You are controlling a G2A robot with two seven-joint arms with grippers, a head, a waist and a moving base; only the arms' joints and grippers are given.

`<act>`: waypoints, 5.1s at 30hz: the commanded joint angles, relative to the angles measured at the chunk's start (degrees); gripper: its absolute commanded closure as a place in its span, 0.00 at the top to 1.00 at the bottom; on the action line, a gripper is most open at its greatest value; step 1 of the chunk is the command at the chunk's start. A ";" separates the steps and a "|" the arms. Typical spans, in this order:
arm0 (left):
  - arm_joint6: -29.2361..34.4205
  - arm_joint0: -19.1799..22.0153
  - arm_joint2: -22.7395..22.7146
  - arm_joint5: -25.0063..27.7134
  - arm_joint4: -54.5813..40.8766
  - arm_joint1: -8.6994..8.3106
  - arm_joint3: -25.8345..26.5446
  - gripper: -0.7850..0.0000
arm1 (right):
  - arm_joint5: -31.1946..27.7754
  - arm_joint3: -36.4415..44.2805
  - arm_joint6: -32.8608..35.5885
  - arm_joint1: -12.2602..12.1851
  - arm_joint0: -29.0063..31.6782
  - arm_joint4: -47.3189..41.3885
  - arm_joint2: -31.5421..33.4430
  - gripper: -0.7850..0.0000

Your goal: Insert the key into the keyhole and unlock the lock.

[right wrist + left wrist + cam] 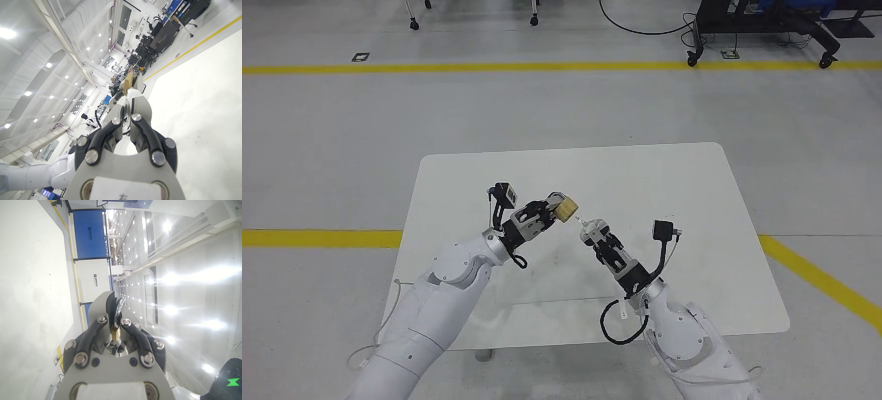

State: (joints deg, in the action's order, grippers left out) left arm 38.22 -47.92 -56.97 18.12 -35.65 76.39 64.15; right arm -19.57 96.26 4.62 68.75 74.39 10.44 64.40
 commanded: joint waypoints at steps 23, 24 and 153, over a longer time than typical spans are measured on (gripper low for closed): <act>-0.58 -1.21 -1.47 4.44 4.46 0.71 0.59 0.00 | 0.44 -0.14 1.21 1.11 -0.21 -0.26 0.15 0.00; -0.60 -1.23 -1.57 4.53 4.43 0.74 0.54 0.00 | 0.44 -0.12 1.18 1.16 -0.23 -0.32 0.20 0.00; -1.55 -5.61 -7.37 -6.13 -4.21 6.00 2.34 0.00 | 10.90 -0.61 -19.07 9.74 2.10 14.93 -0.33 1.00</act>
State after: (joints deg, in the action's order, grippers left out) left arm 36.62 -53.52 -64.34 11.99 -39.90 82.40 66.50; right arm -8.67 95.65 -14.44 78.49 76.49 25.35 64.07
